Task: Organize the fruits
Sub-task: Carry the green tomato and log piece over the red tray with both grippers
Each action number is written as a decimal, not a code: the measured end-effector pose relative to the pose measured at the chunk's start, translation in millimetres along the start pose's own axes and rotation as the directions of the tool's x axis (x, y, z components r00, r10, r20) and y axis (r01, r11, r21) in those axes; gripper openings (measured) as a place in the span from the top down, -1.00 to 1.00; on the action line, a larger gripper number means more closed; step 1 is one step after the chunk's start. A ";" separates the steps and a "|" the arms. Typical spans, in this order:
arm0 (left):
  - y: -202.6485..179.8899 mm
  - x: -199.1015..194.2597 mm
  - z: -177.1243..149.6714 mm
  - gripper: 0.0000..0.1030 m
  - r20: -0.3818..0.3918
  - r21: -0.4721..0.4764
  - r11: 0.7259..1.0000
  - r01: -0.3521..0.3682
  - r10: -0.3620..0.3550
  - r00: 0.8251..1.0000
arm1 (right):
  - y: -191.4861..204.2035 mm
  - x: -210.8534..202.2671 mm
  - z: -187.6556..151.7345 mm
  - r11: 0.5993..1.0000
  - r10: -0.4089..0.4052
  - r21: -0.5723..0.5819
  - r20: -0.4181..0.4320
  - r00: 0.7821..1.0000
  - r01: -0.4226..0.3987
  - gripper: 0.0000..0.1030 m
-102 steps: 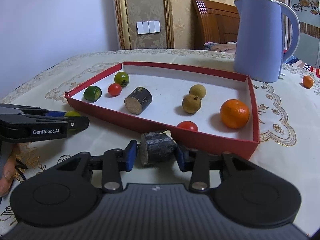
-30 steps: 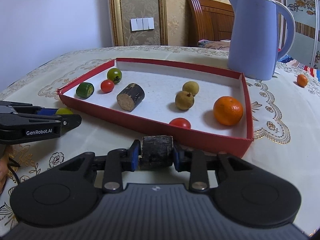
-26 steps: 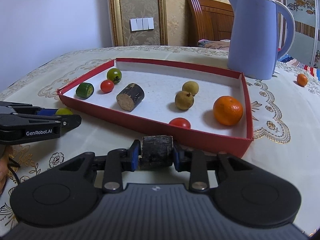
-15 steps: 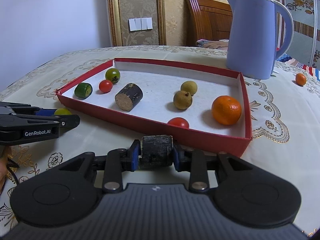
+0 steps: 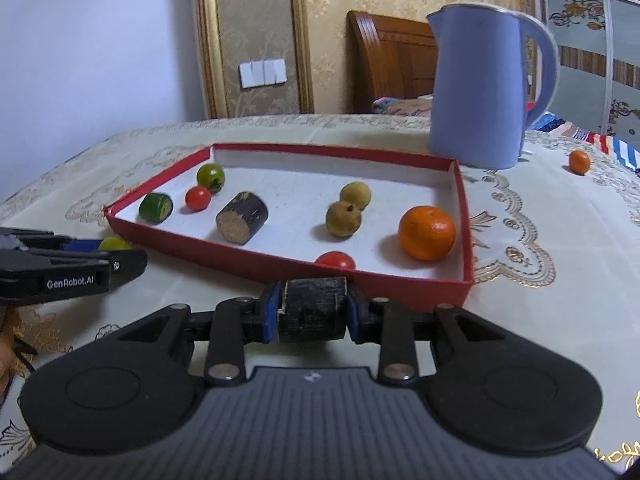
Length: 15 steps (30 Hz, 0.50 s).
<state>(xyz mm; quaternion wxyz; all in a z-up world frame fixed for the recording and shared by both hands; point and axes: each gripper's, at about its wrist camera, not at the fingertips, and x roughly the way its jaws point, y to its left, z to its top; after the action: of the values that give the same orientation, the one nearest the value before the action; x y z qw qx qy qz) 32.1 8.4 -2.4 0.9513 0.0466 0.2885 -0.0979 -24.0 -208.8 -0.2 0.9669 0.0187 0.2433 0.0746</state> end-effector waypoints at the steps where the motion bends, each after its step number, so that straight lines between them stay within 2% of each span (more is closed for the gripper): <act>1: 0.8 -0.9 0.2 0.37 0.004 -0.002 1.000 0.005 -0.005 1.000 | -0.9 -1.1 -0.1 1.000 0.000 0.007 0.005 1.000 0.000 0.40; 7: 4.1 -4.5 1.1 0.37 0.022 -0.020 1.000 0.023 -0.022 1.000 | -5.5 -8.7 -1.5 0.999 0.003 0.038 0.031 1.000 -0.004 0.40; 15: 8.4 -16.2 3.7 0.37 0.095 -0.053 0.997 0.061 -0.056 0.994 | -9.1 -15.4 -1.2 0.998 0.006 0.057 0.050 0.999 -0.009 0.40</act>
<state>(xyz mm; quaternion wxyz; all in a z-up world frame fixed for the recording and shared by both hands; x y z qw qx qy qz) 22.6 18.7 10.0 0.9615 0.0068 0.2475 -0.1195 -36.7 -220.1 5.3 0.9714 0.0490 0.2213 0.0707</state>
